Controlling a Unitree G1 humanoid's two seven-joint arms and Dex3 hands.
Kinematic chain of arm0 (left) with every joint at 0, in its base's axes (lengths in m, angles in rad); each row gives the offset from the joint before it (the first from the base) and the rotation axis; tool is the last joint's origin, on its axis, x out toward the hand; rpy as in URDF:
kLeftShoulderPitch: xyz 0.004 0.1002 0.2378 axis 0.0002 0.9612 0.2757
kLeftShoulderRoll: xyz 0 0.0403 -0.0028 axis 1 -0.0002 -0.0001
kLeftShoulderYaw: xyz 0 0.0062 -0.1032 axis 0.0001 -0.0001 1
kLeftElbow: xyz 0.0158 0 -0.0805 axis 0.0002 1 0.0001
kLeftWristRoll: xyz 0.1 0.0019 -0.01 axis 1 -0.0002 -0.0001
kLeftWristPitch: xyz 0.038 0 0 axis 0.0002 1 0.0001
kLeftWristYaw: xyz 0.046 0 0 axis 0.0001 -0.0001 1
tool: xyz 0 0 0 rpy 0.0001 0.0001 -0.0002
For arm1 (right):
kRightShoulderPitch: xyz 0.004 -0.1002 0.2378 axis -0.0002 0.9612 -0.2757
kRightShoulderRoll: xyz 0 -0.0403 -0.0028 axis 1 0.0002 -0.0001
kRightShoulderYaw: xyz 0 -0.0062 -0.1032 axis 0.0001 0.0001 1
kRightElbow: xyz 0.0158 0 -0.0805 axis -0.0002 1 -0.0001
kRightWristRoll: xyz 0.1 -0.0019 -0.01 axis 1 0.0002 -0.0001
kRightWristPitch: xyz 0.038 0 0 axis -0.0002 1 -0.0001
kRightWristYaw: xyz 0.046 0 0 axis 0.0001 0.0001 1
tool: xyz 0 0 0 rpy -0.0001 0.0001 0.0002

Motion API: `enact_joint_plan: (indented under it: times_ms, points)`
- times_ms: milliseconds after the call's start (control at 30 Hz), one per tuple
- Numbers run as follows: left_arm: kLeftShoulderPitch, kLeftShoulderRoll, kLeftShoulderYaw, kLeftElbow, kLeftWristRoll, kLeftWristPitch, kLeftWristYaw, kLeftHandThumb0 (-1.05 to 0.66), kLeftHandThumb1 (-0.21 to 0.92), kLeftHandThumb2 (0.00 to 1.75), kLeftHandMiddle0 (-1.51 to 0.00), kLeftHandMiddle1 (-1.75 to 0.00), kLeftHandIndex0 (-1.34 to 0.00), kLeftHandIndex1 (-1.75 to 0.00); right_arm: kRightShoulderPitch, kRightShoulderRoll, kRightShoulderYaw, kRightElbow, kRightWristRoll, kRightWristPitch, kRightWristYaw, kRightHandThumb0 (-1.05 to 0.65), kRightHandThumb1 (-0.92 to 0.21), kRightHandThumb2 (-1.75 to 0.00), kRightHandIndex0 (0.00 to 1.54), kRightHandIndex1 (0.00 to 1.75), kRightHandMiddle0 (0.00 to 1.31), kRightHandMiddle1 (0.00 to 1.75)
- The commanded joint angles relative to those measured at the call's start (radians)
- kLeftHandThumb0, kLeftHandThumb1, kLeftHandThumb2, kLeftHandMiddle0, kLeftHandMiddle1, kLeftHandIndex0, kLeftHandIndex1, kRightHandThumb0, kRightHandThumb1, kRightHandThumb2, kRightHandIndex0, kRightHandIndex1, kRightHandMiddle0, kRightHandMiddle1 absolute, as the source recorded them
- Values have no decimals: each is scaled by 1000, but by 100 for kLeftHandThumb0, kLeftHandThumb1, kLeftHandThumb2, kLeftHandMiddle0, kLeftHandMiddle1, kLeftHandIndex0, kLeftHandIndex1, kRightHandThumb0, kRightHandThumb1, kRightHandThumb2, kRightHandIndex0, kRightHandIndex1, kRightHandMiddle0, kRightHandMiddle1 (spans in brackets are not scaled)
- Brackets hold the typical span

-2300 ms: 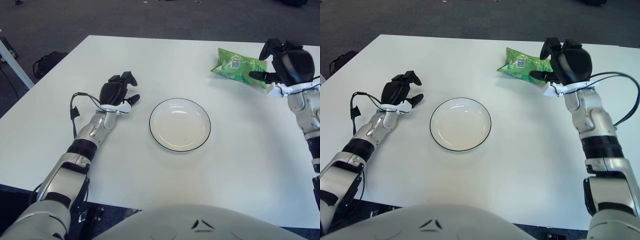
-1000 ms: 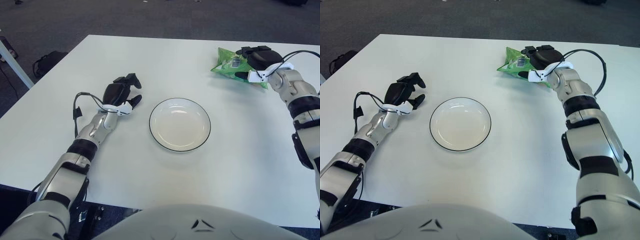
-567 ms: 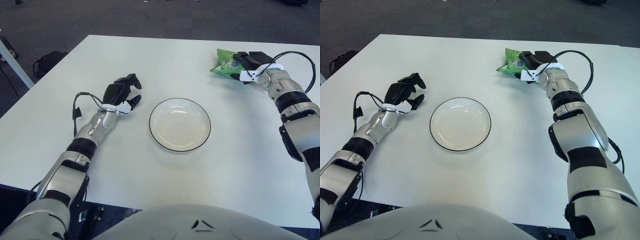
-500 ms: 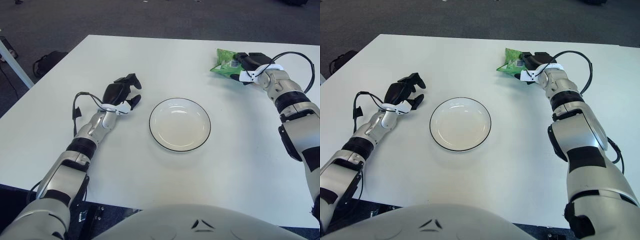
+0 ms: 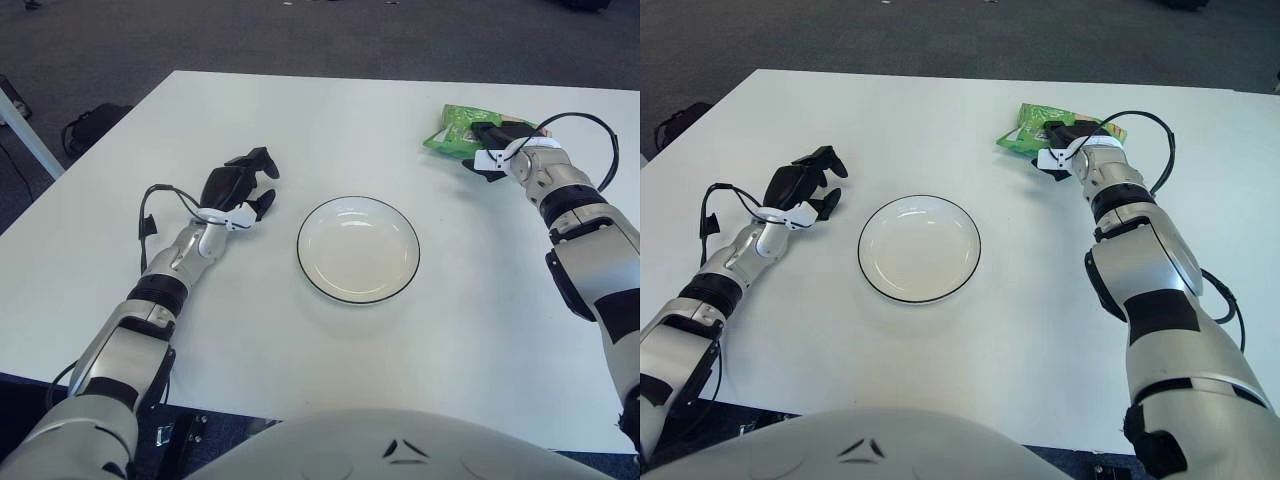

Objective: Put the snack into the plate.

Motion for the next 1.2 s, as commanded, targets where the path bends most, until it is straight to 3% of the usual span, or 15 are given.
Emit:
enact_joint_plan:
  times_ms: [0,200,233,367,633,700,833,967,1033,1167]
  points:
    - [71,-2,-21,54,18,11,-2,-1,24,142,-70,-175,-43,-172,4,3,3,-21,23,5,40,-105,-92,-113,0,0,0,0]
    - [73,-1,-19,58,11,0,-6,-2,22,142,-72,-175,-48,-165,40,-23,-3,-117,48,9,109,-105,-92,-111,0,0,0,0]
    - [74,0,-18,57,11,-1,-7,-1,23,142,-66,-175,-50,-169,48,-29,-5,-139,50,12,120,-105,-92,-110,0,0,0,0]
    - [77,0,-18,56,11,-13,-1,-1,24,141,-58,-175,-53,-173,62,-26,-8,-129,56,12,113,-105,-92,-105,0,0,1,1]
    - [81,7,-16,49,5,-24,-23,-1,24,142,-56,-175,-54,-175,116,-53,-15,-177,76,-1,106,-103,-92,-95,0,0,1,3]
    - [82,8,-16,48,5,-27,-23,-1,24,142,-56,-175,-55,-175,172,-103,-29,-266,94,-27,129,-100,-92,-91,0,0,1,4]
    - [82,6,-16,45,2,-26,-34,-1,23,142,-56,-175,-55,-175,337,-233,-104,-638,154,7,275,-94,-92,-83,0,0,0,8]
    - [78,-1,-13,47,-4,-23,-48,-1,23,142,-56,-175,-55,-175,435,-287,-162,-881,186,68,375,-90,-92,-78,0,0,0,9]
    - [75,-3,-14,50,-5,-21,-53,-1,23,143,-56,-175,-55,-175,461,-297,-184,-956,189,96,408,-89,-92,-76,0,0,0,9]
    - [58,-15,-24,74,-1,-21,-53,-1,23,143,-57,-175,-55,-175,450,-287,-187,-945,178,98,402,-89,-92,-74,0,0,0,10]
